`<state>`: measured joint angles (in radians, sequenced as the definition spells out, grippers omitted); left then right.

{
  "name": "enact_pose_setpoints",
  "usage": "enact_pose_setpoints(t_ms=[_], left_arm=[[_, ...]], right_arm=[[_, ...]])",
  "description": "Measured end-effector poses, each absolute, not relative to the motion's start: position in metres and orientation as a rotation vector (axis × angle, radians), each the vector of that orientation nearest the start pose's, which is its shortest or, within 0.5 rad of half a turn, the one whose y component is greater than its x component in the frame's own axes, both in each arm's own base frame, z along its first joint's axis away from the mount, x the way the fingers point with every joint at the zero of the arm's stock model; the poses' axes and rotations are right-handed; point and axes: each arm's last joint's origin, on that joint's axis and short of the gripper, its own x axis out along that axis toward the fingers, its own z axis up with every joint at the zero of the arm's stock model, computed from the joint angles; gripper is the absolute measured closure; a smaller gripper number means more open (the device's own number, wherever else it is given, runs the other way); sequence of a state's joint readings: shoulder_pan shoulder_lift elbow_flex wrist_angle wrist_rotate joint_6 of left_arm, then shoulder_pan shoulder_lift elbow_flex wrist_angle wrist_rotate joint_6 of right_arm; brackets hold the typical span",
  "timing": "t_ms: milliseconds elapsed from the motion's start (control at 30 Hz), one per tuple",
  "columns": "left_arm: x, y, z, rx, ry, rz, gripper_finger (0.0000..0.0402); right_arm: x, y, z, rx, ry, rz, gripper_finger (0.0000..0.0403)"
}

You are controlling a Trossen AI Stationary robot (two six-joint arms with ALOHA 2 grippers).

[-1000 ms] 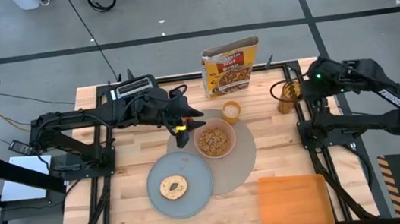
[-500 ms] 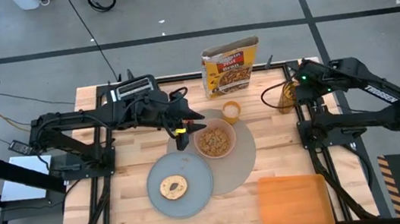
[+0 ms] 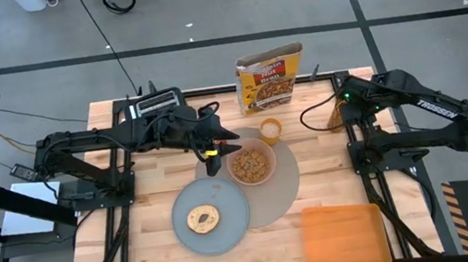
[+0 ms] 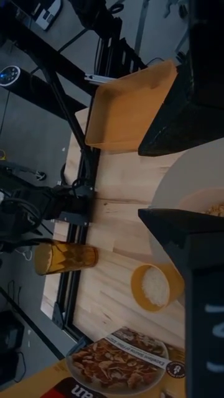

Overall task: Arrange a breakfast setting
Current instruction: Put the black spoon on the gray placemat to the right of the orange bowl

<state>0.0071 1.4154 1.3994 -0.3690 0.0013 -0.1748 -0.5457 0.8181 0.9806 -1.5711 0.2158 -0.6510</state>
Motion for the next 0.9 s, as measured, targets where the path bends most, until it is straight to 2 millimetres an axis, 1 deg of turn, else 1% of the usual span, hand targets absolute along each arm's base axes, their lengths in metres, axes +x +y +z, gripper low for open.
enact_pose_setpoints(t_ms=[233, 533, 667, 900], left_arm=[[0.3150, 0.0022, 0.3852, -0.173, 0.371, 0.038, 0.0247], [0.3157, 0.0026, 0.3871, -0.173, 0.352, 0.037, 0.0247], [0.3160, 0.0026, 0.3881, -0.172, 0.341, 0.036, 0.0247], [0.3165, 0.0047, 0.3895, -0.165, 0.325, 0.040, 0.0247]], right_arm=[[0.0712, -0.0505, 0.3003, -0.279, 1.548, -0.143, 0.0340], [0.0711, -0.0512, 0.3005, -0.293, 1.556, -0.161, 0.0380], [0.0712, -0.0511, 0.3006, -0.291, 1.554, -0.160, 0.0386], [0.0715, -0.0513, 0.3007, -0.292, 1.550, -0.161, 0.0381]])
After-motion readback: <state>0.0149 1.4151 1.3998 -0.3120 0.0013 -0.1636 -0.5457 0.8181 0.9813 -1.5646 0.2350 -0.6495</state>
